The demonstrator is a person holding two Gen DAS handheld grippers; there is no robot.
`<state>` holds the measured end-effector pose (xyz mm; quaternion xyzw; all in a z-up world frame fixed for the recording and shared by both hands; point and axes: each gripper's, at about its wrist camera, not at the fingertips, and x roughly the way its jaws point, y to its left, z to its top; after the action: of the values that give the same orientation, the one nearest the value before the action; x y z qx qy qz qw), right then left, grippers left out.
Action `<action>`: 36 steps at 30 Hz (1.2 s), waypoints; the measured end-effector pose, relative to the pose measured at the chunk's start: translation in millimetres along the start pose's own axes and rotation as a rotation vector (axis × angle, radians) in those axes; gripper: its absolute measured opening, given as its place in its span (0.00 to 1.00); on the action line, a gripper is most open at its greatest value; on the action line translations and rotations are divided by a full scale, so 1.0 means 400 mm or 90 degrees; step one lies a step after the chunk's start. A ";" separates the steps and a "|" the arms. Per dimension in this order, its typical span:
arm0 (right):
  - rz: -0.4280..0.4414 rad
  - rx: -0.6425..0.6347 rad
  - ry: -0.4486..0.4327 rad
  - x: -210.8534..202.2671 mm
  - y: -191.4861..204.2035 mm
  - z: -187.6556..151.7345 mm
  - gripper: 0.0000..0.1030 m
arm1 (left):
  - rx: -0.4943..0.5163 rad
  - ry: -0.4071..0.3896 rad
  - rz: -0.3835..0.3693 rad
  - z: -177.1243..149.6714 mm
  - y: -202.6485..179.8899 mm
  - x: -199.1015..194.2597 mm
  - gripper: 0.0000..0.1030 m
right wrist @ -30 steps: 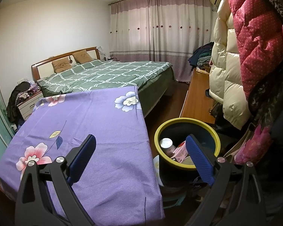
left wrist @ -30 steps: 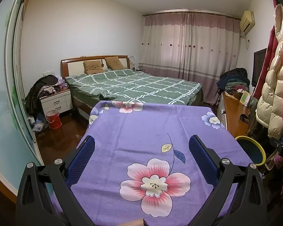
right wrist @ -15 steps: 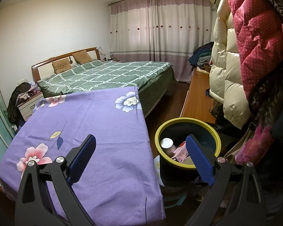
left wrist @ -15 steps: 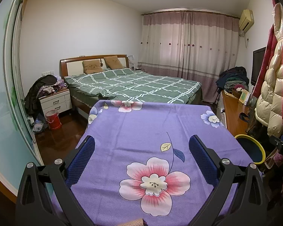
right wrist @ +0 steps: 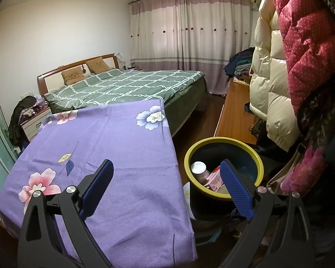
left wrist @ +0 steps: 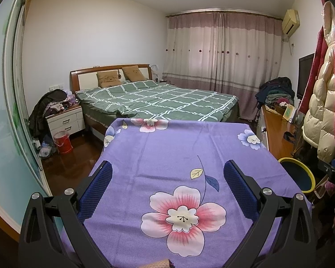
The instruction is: Collect trash
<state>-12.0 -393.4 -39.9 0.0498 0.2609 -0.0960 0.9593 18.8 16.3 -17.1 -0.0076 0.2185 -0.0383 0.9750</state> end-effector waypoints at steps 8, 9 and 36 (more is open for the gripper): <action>-0.002 0.002 -0.001 0.003 -0.003 -0.003 0.89 | 0.005 0.000 0.000 0.000 -0.007 0.002 0.95; -0.001 0.002 -0.001 0.003 -0.003 -0.003 0.89 | 0.006 0.000 0.001 0.002 -0.008 0.001 0.95; -0.001 -0.001 0.017 0.028 0.007 -0.012 0.89 | 0.000 0.021 -0.003 -0.001 -0.006 0.043 0.95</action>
<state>-4.2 -391.9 -49.6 0.0500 0.2742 -0.0960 0.9556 33.7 12.7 -24.7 -0.0075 0.2342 -0.0410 0.9713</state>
